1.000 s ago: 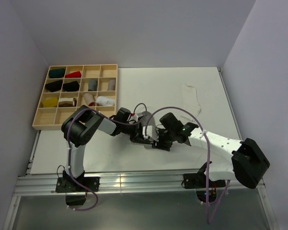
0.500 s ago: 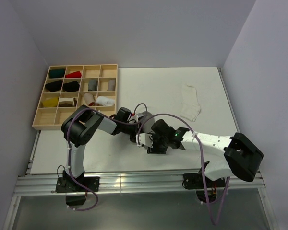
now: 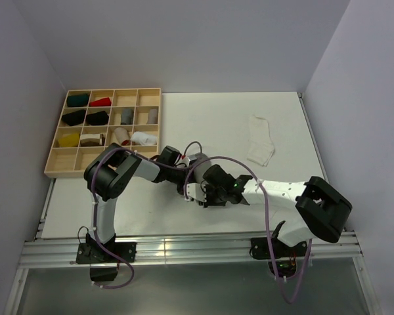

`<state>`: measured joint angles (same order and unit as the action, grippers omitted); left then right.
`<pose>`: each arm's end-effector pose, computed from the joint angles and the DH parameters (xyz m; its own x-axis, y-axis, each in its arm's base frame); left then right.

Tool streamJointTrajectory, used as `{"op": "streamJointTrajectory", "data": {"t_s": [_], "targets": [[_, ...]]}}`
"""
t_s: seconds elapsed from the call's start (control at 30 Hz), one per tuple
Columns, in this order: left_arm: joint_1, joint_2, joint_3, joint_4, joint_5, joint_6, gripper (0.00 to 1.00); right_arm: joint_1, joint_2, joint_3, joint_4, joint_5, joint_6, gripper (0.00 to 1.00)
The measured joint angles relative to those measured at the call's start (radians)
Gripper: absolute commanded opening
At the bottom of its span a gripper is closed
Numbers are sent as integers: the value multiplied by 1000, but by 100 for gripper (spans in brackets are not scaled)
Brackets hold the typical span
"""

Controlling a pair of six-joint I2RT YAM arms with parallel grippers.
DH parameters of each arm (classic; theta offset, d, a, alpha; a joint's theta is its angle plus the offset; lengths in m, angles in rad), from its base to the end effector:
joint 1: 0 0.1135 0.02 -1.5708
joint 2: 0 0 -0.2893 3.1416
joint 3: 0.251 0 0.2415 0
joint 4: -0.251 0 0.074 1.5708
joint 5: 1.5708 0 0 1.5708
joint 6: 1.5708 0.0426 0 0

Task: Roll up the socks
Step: Roll the sock at the center of the board.

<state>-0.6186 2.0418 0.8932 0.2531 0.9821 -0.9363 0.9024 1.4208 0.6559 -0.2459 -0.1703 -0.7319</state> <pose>0.2751 -0.2393 0.1063 -0.9774 0.1468 0.1522 -0.0702 0.4540 -0.8883 0.1485 0.1996 0.1826 0.1636 -0.8556 -0.4911 -0.9678 -0.0426 -0.2482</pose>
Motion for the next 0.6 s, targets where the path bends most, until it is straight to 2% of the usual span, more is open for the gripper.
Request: {"op": "streamJointTrajectory", "data": {"t_s": [0.07, 0.1, 0.23, 0.4, 0.6], "targets": [[0, 0, 15, -37, -2, 16, 14, -11, 11, 19, -27, -18, -5, 23], [0, 0, 24, -60, -7, 26, 24, -19, 19, 33, -43, -32, -5, 23], [0, -18, 50, -117, -37, 54, 41, -90, 64, 104, -140, -133, -16, 23], [5, -85, 51, -119, -154, 61, 45, -193, 99, 156, -249, -251, -43, 23], [32, -159, -9, -39, -319, 48, 39, -272, 183, 248, -423, -359, -94, 23]]}}
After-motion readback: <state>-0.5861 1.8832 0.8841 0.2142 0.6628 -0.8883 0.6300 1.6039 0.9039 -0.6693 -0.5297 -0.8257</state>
